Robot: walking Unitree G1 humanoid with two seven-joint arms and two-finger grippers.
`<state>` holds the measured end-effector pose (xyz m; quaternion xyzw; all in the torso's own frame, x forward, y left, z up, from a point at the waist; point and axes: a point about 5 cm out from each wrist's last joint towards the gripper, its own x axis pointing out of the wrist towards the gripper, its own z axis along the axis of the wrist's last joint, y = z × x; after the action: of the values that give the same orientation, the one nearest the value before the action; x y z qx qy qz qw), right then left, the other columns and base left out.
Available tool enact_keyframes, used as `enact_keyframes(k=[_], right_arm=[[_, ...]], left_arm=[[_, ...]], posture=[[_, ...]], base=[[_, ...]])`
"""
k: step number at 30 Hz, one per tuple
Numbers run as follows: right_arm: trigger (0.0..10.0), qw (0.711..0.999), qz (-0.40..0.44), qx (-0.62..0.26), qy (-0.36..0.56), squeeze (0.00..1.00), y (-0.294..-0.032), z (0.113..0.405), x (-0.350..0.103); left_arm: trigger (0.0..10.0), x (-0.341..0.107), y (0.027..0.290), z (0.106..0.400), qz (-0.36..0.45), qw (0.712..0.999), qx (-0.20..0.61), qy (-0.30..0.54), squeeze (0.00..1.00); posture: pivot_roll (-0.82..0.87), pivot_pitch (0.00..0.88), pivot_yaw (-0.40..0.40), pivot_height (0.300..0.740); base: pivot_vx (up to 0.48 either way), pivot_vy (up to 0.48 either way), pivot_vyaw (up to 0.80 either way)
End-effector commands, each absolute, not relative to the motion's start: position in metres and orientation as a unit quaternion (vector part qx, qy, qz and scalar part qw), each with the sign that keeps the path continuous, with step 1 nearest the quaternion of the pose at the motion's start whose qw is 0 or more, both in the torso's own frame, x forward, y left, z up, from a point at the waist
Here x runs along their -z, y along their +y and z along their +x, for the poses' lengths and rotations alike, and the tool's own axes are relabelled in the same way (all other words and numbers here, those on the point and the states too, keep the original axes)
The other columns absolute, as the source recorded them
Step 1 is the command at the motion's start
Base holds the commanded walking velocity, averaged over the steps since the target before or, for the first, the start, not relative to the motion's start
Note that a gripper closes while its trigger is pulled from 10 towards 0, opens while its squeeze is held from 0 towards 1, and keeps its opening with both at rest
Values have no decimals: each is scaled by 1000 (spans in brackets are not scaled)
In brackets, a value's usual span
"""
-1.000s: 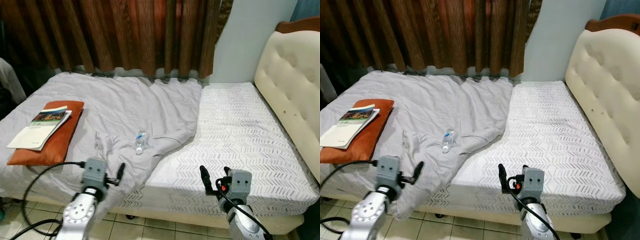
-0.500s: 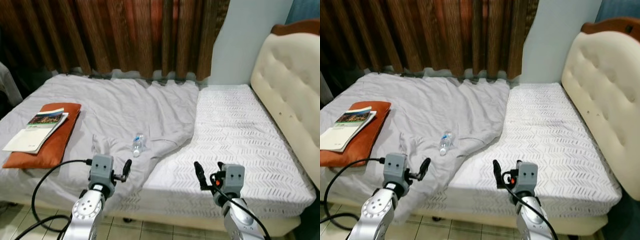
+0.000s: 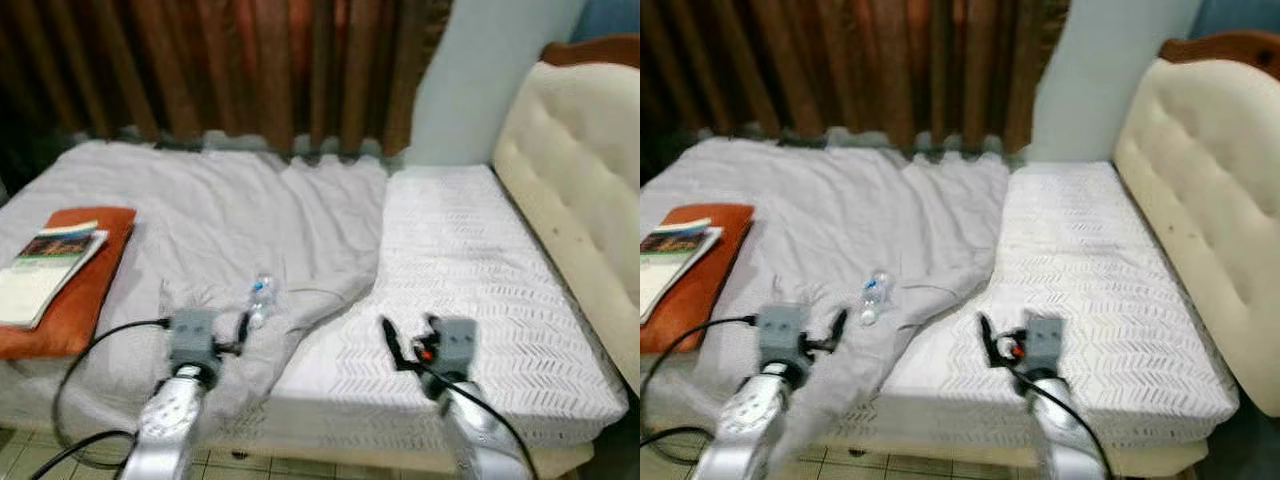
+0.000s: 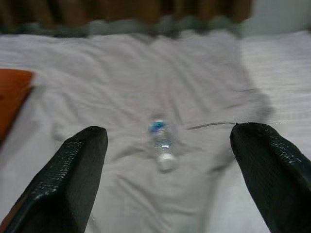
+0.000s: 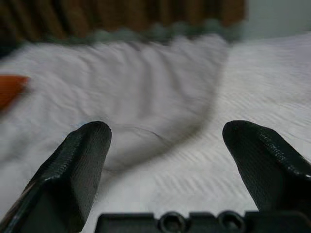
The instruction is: Clean up the room
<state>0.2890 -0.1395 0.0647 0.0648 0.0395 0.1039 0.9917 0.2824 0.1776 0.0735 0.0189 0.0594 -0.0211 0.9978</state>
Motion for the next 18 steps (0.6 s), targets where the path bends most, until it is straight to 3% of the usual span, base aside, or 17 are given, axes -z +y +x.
enact_keyframes(k=[1, 18], right_arm=[[10000, 993, 56, -92, 48, 0, -152, 286, -60], [10000, 992, 54, -98, 58, 0, -154, 283, -56]], left_arm=[[10000, -76, 167, 284, 8, 998, 30, 49, 0], [10000, -71, 167, 285, 8, 998, 19, 64, 0]], posture=[[45, 0, -20, 740], [20, 0, -26, 740]], base=[[446, 0, 0], [428, 0, 0]])
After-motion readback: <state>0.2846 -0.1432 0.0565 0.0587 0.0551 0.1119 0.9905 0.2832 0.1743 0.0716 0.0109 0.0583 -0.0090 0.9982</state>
